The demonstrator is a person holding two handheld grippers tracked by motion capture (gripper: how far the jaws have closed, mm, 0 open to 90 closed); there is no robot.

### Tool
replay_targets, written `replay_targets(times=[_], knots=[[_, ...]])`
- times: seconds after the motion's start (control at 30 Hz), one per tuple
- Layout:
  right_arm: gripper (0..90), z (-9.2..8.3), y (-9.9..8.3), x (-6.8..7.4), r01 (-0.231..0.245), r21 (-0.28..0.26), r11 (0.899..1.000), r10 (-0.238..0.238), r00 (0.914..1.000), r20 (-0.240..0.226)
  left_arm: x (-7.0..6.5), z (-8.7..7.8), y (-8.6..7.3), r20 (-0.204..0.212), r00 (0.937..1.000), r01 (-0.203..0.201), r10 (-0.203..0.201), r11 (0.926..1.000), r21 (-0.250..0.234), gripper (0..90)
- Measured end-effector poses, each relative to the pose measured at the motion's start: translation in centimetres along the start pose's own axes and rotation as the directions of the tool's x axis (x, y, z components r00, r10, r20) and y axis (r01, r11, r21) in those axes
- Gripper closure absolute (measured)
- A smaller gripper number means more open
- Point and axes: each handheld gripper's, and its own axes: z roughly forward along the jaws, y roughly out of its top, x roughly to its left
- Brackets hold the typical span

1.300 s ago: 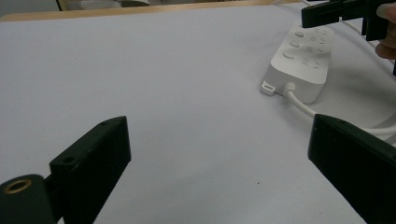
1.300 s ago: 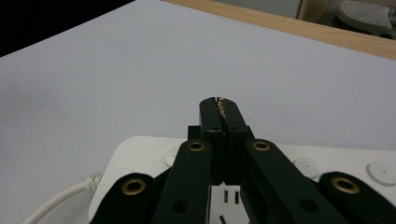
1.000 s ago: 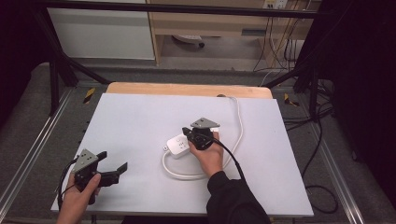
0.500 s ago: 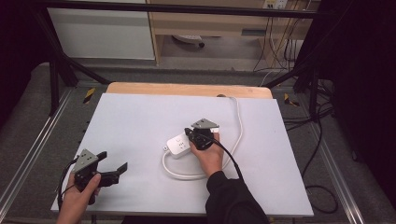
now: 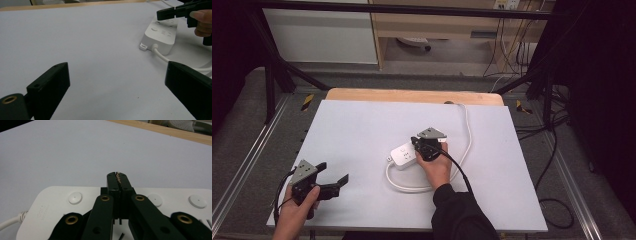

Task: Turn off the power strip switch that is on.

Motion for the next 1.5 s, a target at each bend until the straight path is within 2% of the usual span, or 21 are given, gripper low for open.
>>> replay_targets(times=[1.5], knots=[[90.0, 0.36, -0.4, 0.17, 0.006, 0.003, 1.0, -0.006, 0.9999, 0.012, -0.01, -0.04, 0.01, 0.005, 1.0, 0.001, -0.001, 1.0, 0.0, 5.7]])
